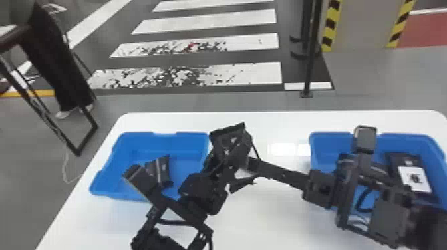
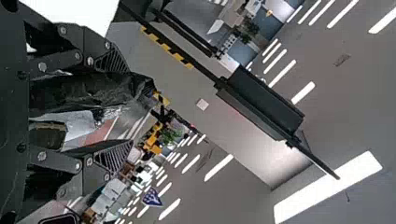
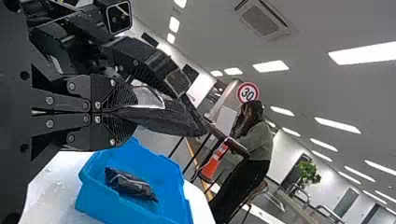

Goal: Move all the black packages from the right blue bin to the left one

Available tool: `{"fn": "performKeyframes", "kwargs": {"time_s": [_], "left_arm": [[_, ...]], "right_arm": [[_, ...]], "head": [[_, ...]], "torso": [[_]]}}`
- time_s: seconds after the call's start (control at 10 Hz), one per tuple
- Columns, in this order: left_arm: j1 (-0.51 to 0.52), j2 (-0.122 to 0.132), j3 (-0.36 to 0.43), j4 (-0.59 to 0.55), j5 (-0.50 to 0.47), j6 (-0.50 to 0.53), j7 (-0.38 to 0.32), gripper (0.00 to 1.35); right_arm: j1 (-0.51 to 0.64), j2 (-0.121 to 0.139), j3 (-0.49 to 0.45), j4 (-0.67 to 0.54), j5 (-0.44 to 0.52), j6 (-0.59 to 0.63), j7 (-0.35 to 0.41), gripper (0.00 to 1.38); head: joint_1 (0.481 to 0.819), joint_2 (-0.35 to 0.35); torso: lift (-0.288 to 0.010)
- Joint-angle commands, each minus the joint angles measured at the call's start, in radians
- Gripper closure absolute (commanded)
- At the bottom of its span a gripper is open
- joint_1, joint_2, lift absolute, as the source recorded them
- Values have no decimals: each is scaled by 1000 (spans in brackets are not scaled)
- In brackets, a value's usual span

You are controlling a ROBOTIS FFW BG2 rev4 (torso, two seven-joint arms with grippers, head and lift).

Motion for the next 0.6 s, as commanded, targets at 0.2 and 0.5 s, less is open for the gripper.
{"fn": "performKeyframes", "kwargs": {"time_s": [0.2,0.5], "left_arm": [[4,-1,13,-33,-22,60,2,1208],[14,-25,117,-31,-154,-26,55,1208]], "right_arm": [[-10,0,14,19,-4,-39,0,1190],[7,0,28,49,-34,-54,0,914]], "head": [[695,186],[695,218]], "torso": [[-132],[-132]]}}
